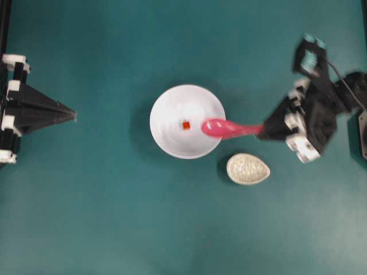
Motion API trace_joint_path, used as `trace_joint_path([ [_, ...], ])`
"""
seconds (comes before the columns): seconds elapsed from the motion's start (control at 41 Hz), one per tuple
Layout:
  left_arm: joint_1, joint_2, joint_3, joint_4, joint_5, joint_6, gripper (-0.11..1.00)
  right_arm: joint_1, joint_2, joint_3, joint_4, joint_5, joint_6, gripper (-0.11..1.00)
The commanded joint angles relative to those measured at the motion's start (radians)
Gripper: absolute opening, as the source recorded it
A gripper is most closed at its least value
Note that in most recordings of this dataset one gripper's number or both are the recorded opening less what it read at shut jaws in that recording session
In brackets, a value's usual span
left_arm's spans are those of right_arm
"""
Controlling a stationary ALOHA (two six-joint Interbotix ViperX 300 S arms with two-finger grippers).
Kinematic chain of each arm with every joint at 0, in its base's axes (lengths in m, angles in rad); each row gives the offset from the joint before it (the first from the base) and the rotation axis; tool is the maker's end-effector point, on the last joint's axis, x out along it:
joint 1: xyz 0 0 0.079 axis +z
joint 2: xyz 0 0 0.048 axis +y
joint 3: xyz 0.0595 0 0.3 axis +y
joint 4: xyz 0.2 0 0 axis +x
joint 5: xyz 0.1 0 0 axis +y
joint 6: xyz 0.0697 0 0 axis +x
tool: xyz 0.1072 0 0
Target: Grip the spoon and scoop the red block from the bowl with right arm.
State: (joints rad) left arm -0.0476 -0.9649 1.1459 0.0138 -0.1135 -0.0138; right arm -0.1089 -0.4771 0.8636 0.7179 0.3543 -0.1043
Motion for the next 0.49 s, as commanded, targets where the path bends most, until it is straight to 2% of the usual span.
trace_joint_path([
  [0.0,-0.009,0.005,-0.023,0.003,-0.003,0.000,0.00,-0.018,0.049,-0.103,-0.002,0.089,0.002,0.20],
  [0.22,-0.020,0.003,-0.023,0.003,-0.003,0.000,0.00,-0.023,0.218,-0.250,-0.006,0.209,0.003,0.20],
  [0.391,-0.034,0.003,-0.023,0.003,-0.005,0.000,0.00,-0.025,0.319,-0.350,-0.057,0.250,0.008,0.20],
  [0.464,-0.041,0.003,-0.025,0.003,-0.006,0.000,0.00,-0.026,0.351,-0.379,-0.086,0.265,0.037,0.20],
])
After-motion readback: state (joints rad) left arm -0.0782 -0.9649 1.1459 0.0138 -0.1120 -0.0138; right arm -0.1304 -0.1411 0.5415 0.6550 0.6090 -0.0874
